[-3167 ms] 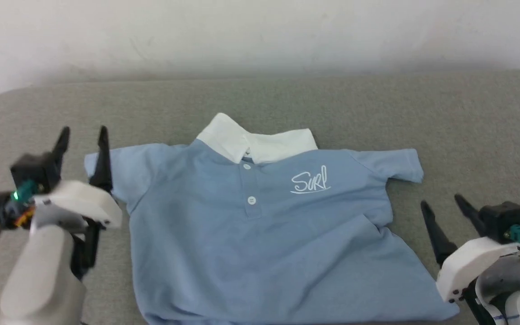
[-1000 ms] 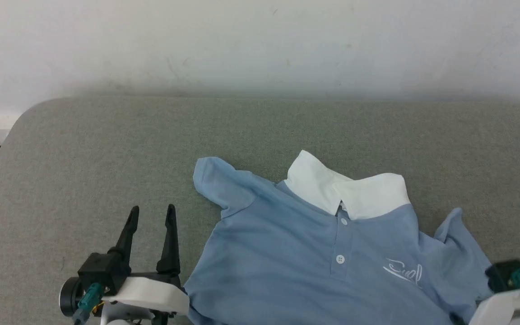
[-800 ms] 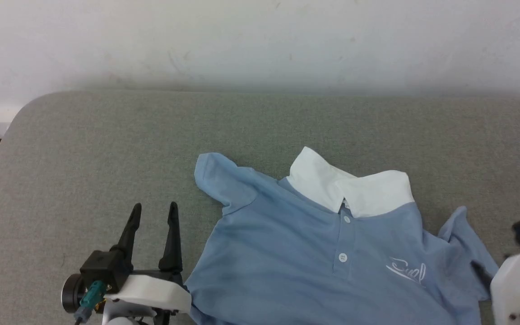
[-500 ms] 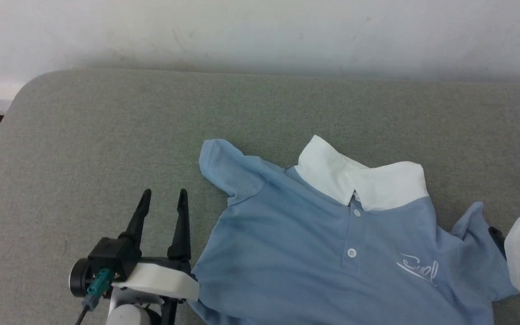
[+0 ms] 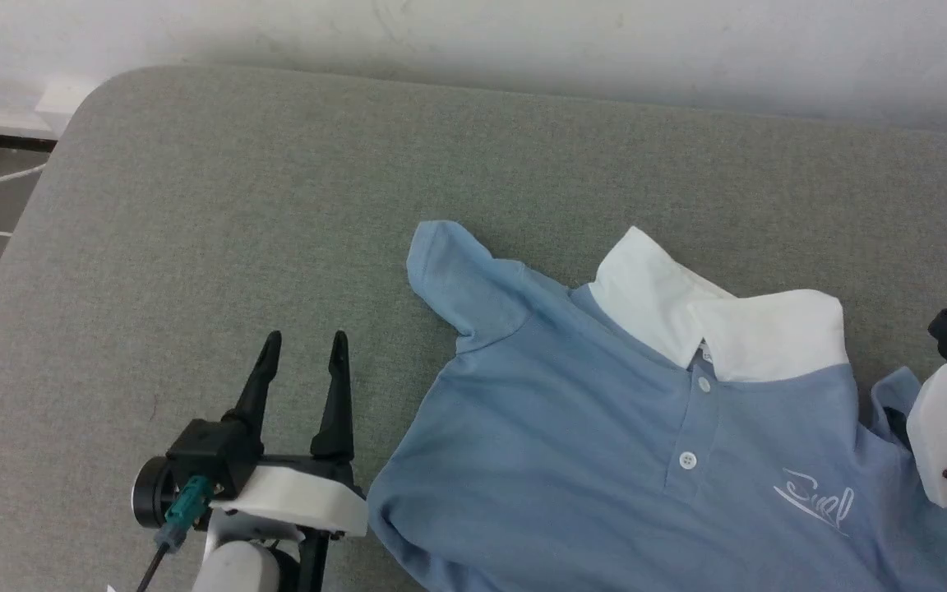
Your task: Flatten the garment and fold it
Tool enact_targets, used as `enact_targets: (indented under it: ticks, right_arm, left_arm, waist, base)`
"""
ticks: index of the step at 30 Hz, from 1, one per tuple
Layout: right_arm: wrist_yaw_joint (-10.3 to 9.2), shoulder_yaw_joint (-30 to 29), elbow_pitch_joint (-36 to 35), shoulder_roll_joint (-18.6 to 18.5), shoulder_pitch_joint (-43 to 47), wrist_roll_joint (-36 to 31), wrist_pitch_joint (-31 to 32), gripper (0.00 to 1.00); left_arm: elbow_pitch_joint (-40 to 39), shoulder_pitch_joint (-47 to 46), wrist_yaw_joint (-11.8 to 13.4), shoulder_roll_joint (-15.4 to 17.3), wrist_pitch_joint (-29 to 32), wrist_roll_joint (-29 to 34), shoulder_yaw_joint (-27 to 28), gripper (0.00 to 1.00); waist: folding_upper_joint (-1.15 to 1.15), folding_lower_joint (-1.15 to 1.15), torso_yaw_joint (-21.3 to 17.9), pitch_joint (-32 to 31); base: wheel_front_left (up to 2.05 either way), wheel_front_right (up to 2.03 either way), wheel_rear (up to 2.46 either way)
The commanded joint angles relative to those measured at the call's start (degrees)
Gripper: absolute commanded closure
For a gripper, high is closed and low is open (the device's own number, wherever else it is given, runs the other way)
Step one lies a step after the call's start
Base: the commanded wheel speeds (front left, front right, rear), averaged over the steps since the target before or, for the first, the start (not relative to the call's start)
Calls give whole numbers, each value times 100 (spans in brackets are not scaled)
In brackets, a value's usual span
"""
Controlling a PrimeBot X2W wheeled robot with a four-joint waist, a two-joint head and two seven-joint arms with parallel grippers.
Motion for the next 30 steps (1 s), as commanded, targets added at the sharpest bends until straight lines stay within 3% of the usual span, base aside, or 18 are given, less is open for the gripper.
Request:
enact_targets:
  ticks: [1, 8, 14, 19, 20, 22, 30]
  right_arm:
    - [-3, 187, 194, 137, 118, 68, -23, 100]
    - [-3, -239, 734, 29, -136, 25, -854, 100]
    - [-3, -1540, 1386, 1, -245, -567, -1309, 100]
    - [-3, -2349, 1685, 311, -106, -1067, -1400, 100]
    - [-3, -2384, 1705, 428, -58, -1088, -1351, 95]
    - [-3, -2474, 1723, 568, 8, -1181, -1356, 0]
    - [-3, -2571, 1079, 986, 6, -1463, -2375, 0]
  left_arm:
    - [11, -51, -3, -22, -27, 45, -1, 0]
    - [80, 29, -7, -5, -27, 24, 46, 0]
    - [109, 88, -23, 25, -27, 24, 52, 0]
    - [98, 176, -20, 59, -27, 8, 72, 0]
    - [100, 190, -23, 69, -27, 6, 72, 0]
    - [107, 193, -27, 83, -27, 2, 63, 0]
    - [81, -15, -107, 141, 96, -78, 14, 0]
  waist:
    - [0, 0, -4, 6]
    - [0, 0, -304, -227]
    - [0, 0, -544, -429]
    - [0, 0, -700, -527]
    - [0, 0, -726, -534]
    - [0, 0, -767, -531]
    - [0, 0, -920, -498]
  base:
    - [0, 0, 0]
    - [0, 0, 0]
    - [0, 0, 0]
    - [0, 0, 0]
    - [0, 0, 0]
    - [0, 0, 0]
    - [0, 0, 0]
